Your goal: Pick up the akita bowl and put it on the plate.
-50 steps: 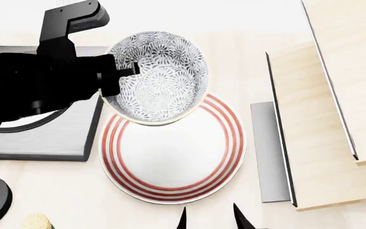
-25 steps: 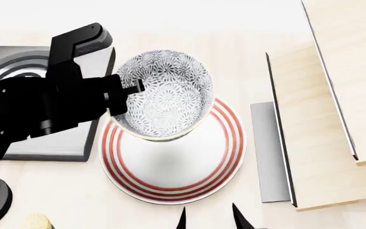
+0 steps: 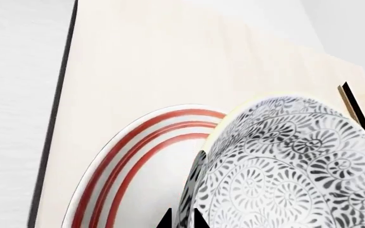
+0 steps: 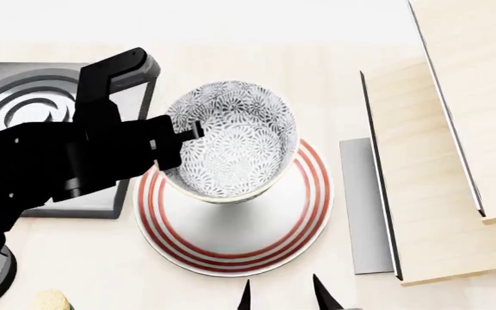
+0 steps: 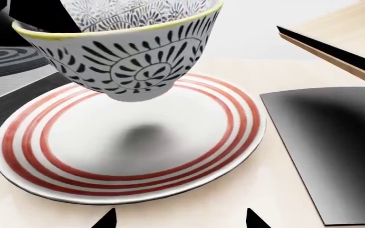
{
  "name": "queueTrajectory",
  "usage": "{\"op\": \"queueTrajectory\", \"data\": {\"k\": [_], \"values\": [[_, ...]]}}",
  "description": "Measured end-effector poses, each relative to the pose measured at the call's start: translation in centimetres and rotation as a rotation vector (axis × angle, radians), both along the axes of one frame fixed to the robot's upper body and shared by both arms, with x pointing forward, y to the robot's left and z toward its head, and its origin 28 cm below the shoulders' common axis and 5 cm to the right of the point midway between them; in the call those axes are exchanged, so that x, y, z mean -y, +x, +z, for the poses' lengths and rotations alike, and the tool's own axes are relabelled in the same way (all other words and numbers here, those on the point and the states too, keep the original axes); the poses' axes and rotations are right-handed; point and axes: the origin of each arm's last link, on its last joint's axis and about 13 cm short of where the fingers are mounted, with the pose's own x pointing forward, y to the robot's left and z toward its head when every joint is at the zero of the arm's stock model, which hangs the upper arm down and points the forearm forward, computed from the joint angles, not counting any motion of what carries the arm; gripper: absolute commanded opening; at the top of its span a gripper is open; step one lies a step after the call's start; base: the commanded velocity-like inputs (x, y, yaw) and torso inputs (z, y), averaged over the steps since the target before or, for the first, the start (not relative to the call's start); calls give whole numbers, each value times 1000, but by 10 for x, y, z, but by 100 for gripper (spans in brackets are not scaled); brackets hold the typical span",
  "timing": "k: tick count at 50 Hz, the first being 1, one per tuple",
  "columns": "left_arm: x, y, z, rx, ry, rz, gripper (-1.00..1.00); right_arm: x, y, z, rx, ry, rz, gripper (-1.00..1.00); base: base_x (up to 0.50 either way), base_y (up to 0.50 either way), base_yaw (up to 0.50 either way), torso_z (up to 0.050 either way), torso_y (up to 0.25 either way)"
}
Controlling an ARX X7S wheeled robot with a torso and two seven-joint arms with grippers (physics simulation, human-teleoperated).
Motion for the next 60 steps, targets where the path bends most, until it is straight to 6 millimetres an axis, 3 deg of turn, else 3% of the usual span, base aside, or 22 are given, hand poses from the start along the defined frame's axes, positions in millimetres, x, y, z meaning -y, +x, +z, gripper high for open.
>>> {"op": "queueTrajectory", "data": {"k": [24, 60], "values": [[7, -4, -16, -16, 35, -27, -100, -1, 1, -1, 6, 0, 3, 100, 2, 1, 2, -1, -2], [7, -5, -26, -35, 39, -18, -100, -1, 1, -1, 12, 1, 5, 100, 2, 1, 1, -1, -1]]}}
